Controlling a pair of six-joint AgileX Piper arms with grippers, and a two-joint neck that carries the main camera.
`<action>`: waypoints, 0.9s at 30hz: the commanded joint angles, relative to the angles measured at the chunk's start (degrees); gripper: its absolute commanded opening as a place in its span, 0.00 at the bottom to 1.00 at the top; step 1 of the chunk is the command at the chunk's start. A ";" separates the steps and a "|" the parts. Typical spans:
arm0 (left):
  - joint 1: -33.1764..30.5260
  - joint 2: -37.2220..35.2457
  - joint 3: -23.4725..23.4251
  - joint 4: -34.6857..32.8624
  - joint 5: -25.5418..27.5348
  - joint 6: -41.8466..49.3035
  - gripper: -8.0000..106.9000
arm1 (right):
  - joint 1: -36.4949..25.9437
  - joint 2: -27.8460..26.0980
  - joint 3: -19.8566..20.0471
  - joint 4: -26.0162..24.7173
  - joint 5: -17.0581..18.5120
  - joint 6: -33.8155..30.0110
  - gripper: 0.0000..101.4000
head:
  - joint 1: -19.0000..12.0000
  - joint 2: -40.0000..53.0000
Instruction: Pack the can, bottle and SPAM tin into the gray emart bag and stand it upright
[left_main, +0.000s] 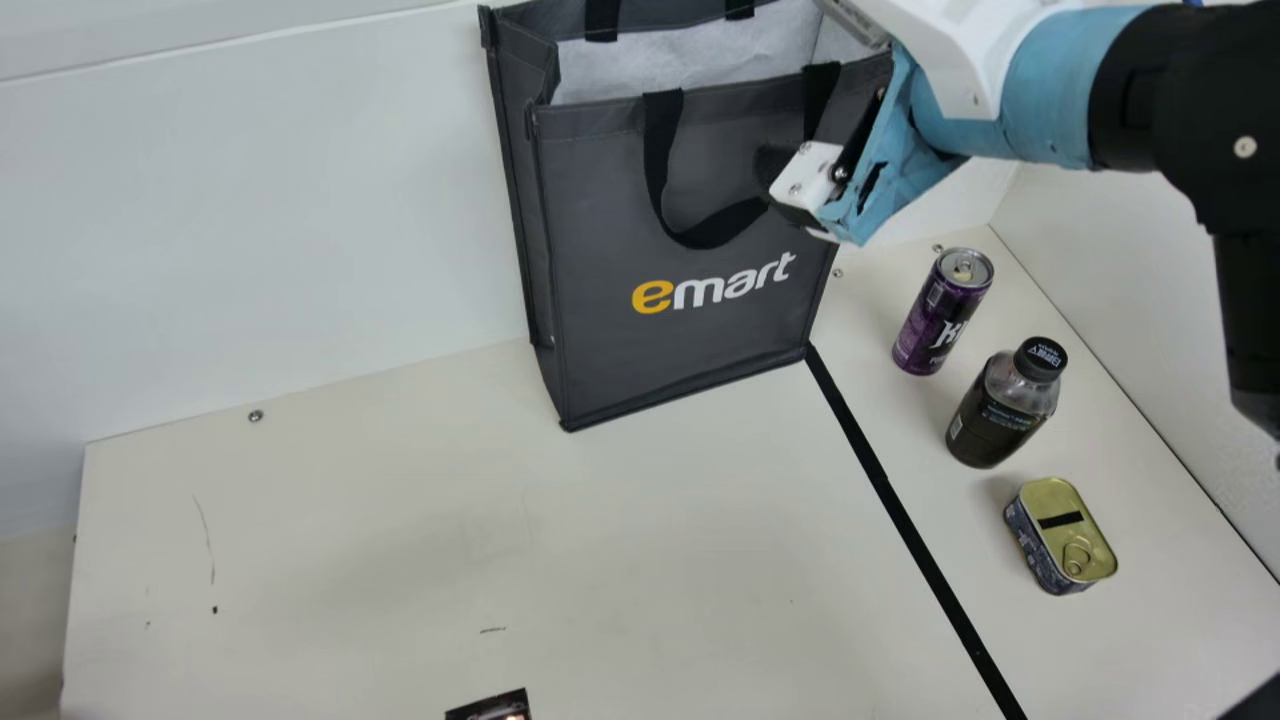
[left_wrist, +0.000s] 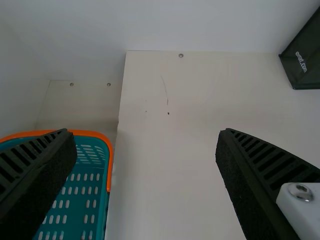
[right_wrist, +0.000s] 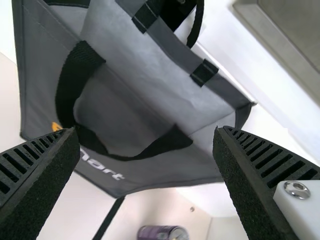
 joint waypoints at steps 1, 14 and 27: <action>0.00 0.00 0.00 0.00 0.00 0.00 0.85 | -0.21 0.79 -0.65 0.61 -0.06 -2.36 0.94 | -1.30 -0.14; 0.00 0.00 0.00 0.00 0.00 0.00 0.85 | -0.92 5.78 -3.58 4.15 -0.06 -11.87 0.94 | -1.30 -0.14; 0.00 0.00 0.00 0.00 0.00 0.00 0.85 | -1.15 10.88 -6.31 7.76 -0.06 -18.61 0.94 | -1.30 -0.14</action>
